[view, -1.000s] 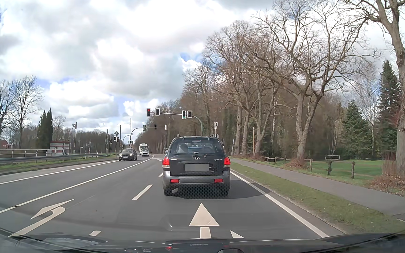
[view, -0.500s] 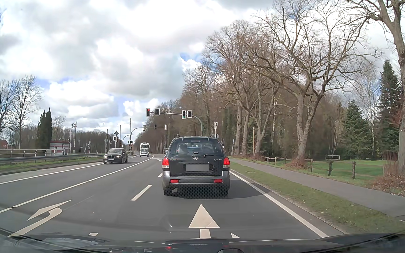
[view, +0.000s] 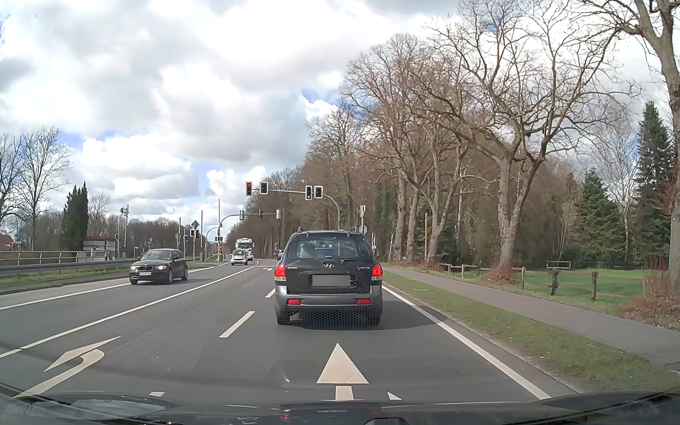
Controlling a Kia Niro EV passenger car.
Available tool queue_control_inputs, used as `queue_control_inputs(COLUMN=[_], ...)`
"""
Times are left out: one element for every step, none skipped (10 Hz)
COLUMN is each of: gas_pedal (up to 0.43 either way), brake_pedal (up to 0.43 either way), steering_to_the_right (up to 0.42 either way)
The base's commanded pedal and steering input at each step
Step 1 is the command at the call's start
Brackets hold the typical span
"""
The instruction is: Follow the waypoints while adhering to traffic rules and regulations
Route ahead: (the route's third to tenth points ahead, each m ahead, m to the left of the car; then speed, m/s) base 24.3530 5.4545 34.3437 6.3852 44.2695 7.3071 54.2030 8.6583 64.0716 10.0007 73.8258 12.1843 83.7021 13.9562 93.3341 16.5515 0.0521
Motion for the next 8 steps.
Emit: queue_control_inputs(gas_pedal=[0.000, 0.000, 0.000, 0.000, 0.000, 0.028, 0.059, 0.098], brake_pedal=[0.085, 0.000, 0.000, 0.000, 0.000, 0.000, 0.000, 0.000], steering_to_the_right=[0.005, 0.006, 0.005, 0.005, 0.005, 0.005, 0.006, 0.005])
